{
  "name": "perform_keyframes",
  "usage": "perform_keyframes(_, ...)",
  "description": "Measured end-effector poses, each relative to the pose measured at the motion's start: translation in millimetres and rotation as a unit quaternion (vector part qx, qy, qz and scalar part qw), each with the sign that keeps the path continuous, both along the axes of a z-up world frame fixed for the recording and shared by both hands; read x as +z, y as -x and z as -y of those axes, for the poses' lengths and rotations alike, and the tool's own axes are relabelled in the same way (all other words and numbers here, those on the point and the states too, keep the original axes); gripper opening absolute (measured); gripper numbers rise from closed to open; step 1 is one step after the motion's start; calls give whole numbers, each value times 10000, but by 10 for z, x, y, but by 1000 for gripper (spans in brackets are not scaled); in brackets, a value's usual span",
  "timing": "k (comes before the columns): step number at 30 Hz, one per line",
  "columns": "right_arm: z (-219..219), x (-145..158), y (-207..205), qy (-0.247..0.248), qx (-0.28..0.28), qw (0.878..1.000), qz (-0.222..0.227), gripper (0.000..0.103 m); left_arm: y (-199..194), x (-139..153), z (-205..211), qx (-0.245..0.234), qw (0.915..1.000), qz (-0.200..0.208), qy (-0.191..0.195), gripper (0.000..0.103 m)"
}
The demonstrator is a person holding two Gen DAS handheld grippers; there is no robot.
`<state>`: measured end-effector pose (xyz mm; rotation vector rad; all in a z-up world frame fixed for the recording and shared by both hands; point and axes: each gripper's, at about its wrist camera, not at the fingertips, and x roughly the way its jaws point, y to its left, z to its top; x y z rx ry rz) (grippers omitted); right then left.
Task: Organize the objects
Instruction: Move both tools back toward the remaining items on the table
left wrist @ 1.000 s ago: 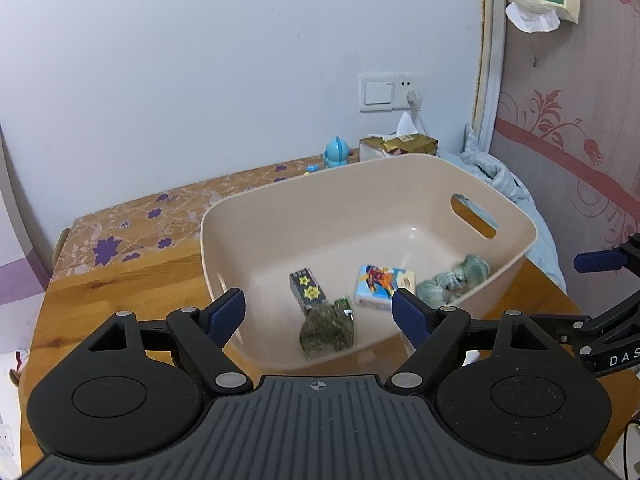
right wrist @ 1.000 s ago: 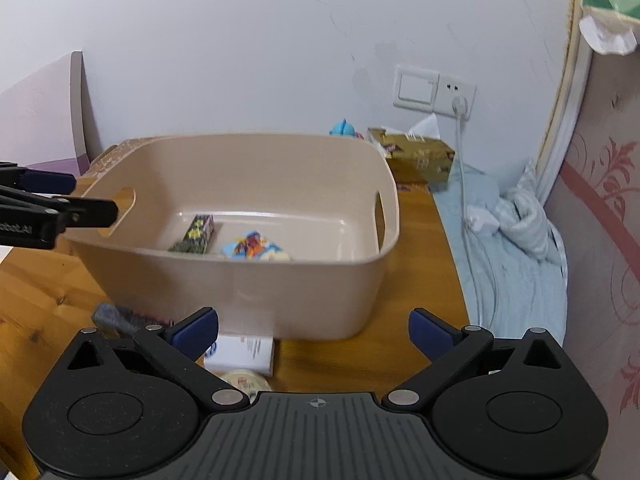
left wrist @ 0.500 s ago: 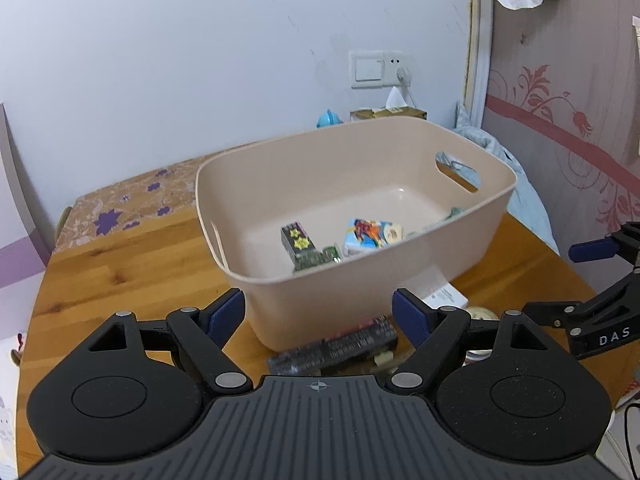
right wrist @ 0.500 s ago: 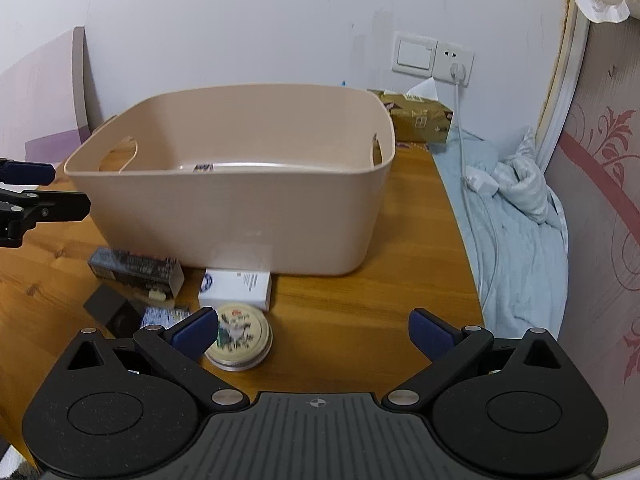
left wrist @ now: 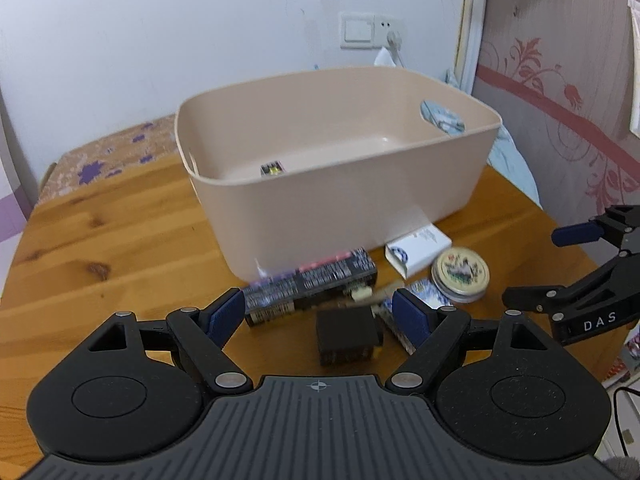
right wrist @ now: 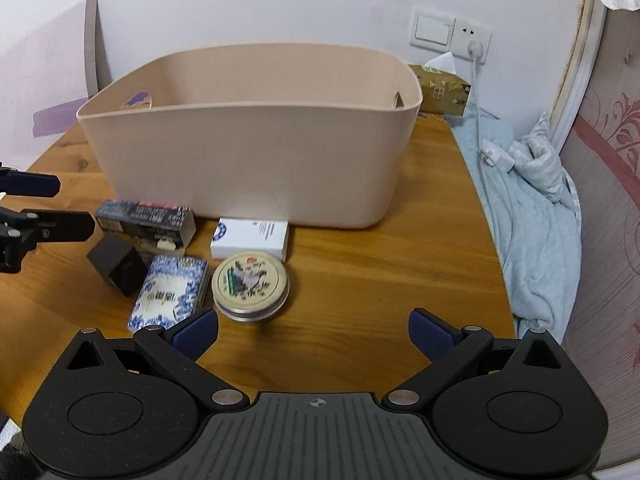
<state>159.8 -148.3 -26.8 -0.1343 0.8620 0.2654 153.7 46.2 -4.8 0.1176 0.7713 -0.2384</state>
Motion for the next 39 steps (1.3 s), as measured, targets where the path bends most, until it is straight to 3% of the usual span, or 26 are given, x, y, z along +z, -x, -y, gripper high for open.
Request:
perform_keyframes(14, -26, -207, 15, -18, 45, 9996, -290, 103, -4, -291, 159, -191, 9988, -442, -35, 82)
perform_keyframes(22, -71, -295, -20, -56, 98, 9991, -397, 103, -74, -404, 163, -83, 9980, -603, 138, 82)
perform_keyframes(39, -226, -342, -195, 38, 192, 9994, -269, 103, -259, -556, 153, 80, 9980, -619, 116, 80)
